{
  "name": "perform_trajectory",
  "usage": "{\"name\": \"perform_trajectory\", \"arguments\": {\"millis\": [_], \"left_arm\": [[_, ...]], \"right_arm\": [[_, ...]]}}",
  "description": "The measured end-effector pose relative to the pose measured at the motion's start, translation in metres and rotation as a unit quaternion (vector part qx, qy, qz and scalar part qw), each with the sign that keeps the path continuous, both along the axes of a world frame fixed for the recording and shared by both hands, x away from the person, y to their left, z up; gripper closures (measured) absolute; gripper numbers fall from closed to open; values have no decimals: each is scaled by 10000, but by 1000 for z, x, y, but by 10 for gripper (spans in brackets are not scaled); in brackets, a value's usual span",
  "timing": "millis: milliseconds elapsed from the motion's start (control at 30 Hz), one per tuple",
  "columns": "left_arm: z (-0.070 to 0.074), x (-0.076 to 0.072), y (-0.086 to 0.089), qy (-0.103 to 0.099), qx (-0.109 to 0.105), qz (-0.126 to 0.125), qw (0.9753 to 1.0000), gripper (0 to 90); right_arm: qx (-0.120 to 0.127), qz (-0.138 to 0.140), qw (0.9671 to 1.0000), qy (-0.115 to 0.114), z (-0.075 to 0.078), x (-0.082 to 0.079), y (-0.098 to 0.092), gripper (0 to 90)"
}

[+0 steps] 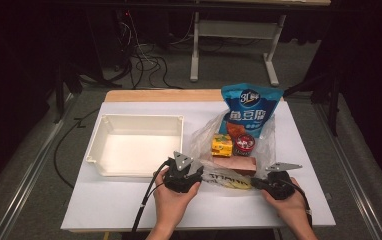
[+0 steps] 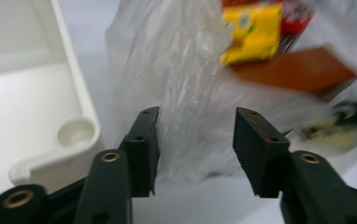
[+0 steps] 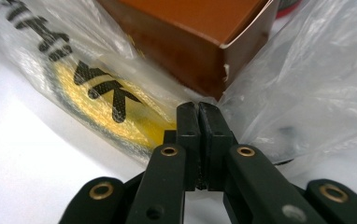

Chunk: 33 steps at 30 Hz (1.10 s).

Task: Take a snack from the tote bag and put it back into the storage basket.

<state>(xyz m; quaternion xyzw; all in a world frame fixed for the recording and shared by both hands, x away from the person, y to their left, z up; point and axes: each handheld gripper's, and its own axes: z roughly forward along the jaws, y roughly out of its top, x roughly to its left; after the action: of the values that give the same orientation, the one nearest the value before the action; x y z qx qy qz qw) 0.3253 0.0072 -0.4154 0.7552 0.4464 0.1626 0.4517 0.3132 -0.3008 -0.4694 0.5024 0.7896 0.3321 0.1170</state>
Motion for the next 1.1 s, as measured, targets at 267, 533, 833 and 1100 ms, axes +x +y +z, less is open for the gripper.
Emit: {"name": "perform_trajectory", "arguments": {"millis": [267, 533, 833, 1100], "left_arm": [[-11, 23, -46, 234, 524, 538, 9969, 340], [-16, 26, -36, 99, 700, 418, 9966, 900], [-35, 23, -11, 220, 603, 772, 9949, 900], [-63, 28, -19, 622, 689, 659, 9935, 900]], "right_arm": [[-176, -12, 9998, -47, 1, -3, 5, 899], [-187, 10, 9998, -70, 1, -5, 5, 897], [-69, 344, 9991, -254, 6, -10, 21, 875], [-188, 237, 9994, -137, 1, -7, 15, 881]]}}
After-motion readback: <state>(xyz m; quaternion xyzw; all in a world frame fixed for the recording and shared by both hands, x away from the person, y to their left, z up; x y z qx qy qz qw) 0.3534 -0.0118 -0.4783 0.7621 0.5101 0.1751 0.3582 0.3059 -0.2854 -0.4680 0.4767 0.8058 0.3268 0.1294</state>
